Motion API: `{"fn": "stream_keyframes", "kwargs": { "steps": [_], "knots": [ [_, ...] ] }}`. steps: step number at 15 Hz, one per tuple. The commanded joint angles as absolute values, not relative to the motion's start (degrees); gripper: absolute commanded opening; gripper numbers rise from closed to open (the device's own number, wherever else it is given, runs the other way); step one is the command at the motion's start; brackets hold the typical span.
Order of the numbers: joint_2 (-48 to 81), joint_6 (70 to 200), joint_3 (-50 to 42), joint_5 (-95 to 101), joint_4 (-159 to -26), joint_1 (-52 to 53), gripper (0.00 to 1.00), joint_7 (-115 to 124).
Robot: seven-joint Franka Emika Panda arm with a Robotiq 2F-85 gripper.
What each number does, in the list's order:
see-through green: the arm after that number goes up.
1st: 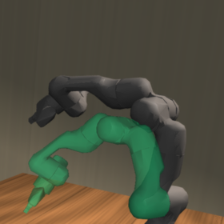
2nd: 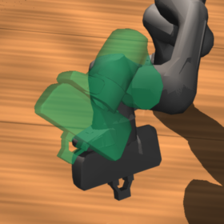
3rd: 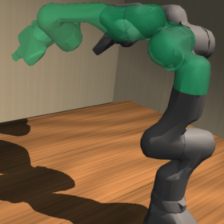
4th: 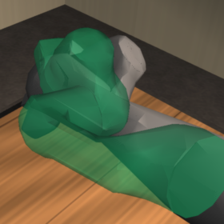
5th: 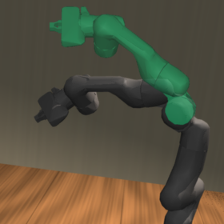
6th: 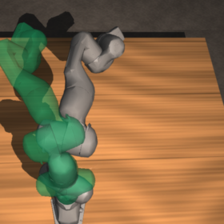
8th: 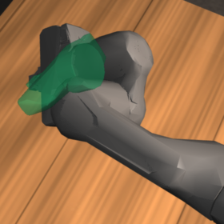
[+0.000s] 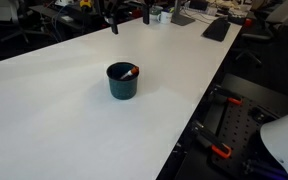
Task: Take the marker out of the mug and place it on the table to the right of the mug
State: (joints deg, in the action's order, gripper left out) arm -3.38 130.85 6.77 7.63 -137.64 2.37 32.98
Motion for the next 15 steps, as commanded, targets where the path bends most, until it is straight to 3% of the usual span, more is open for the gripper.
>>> {"fn": "stream_keyframes", "kwargs": {
  "steps": [1, 9, 15],
  "knots": [
    [-2.27, 132.85, 5.26, 8.28, -138.53, 2.2, 1.0, 31.1],
    [2.86, 135.21, 3.65, 0.67, -135.77, 2.31, 1.0, 10.2],
    [2.68, 134.61, 3.44, 1.69, -136.11, 2.57, 1.0, 11.54]
  ]
}}
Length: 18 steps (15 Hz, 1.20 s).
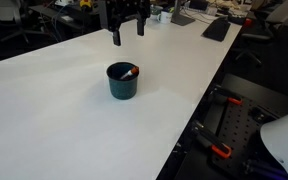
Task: Take the marker out of the mug and place it on the table to the right of the mug
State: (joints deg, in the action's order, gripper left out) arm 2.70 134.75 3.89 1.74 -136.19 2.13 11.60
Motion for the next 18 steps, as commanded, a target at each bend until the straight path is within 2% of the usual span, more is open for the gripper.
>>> {"fn": "stream_keyframes", "kwargs": {
  "steps": [1, 10, 11, 12, 13, 15, 17, 18],
  "knots": [
    [2.68, 134.61, 3.44, 1.69, -136.11, 2.57, 1.0, 11.54],
    [11.65, 135.1, 4.26, 0.32, -136.06, 3.13, 1.0, 1.3],
    [12.88, 134.74, 4.34, 0.51, -135.61, 3.35, 0.75, 0.85],
    [13.93, 134.57, 4.4, 0.8, -135.28, 3.57, 0.72, 0.71],
    [14.94, 134.6, 4.37, 1.02, -135.01, 3.64, 0.89, 0.37],
    [16.71, 134.53, 4.22, 1.4, -134.41, 3.72, 0.97, 0.03],
    [17.89, 134.7, 4.08, 1.86, -133.95, 3.82, 1.0, 0.07],
    [18.36, 134.62, 4.05, 1.88, -133.7, 3.79, 0.72, 0.02]
  ]
}}
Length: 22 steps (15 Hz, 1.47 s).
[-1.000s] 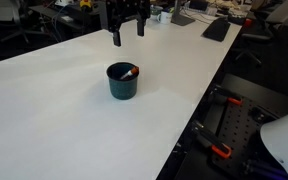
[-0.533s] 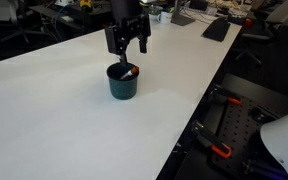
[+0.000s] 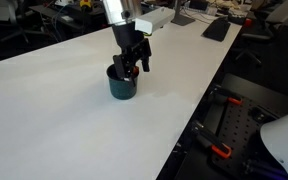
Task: Take the marker out of the mug and place it on the table to the right of the mug
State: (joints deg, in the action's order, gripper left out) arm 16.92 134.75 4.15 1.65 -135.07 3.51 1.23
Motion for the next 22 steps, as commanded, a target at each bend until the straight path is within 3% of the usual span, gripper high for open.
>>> {"fn": "stream_keyframes", "kwargs": {
  "steps": [1, 2, 3, 4, 5, 8, 16, 18, 22],
  "knots": [
    [18.57, 134.46, 4.17, 1.83, -133.44, 3.93, 0.75, 0.21],
    [18.77, 134.4, 4.21, 1.76, -133.27, 3.93, 0.73, 0.2],
    [19.07, 134.74, 3.97, 1.98, -133.23, 3.79, 0.64, 0.14],
    [19.05, 134.84, 3.81, 2.44, -133.29, 3.96, 0.9, 0.47],
    [18.79, 134.61, 3.87, 1.71, -133.79, 3.85, 0.77, 1.11],
    [18.89, 134.61, 3.85, 1.83, -133.73, 3.86, 0.9, 1.11],
    [18.99, 134.61, 3.85, 1.84, -133.61, 3.86, 0.9, 1.11],
    [19.08, 135.44, 3.41, 1.55, -135.97, 2.77, 1.0, -0.6],
    [16.77, 134.99, 5.08, -1.71, -137.35, 1.98, 1.0, -4.07]
  ]
}}
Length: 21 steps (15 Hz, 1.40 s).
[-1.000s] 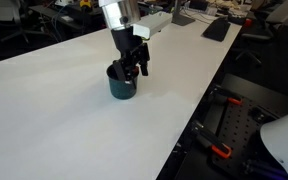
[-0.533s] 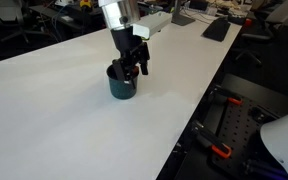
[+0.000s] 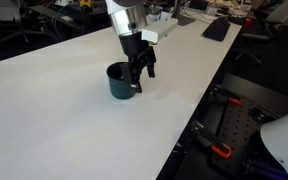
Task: Take the marker out of the mug and place it on the table to the right of the mug
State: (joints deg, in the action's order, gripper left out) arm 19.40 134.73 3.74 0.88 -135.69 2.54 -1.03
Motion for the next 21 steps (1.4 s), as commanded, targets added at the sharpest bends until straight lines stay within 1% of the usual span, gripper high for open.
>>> {"fn": "stream_keyframes", "kwargs": {
  "steps": [1, 11, 21],
  "knots": [
    [16.31, 134.84, 5.52, -2.58, -137.17, 2.07, 1.0, -4.73],
    [9.69, 132.68, 10.01, -12.2, -133.16, 3.49, 1.0, -9.06],
    [9.8, 134.81, 8.62, -10.42, -128.63, 4.81, 1.0, -4.69]
  ]
}}
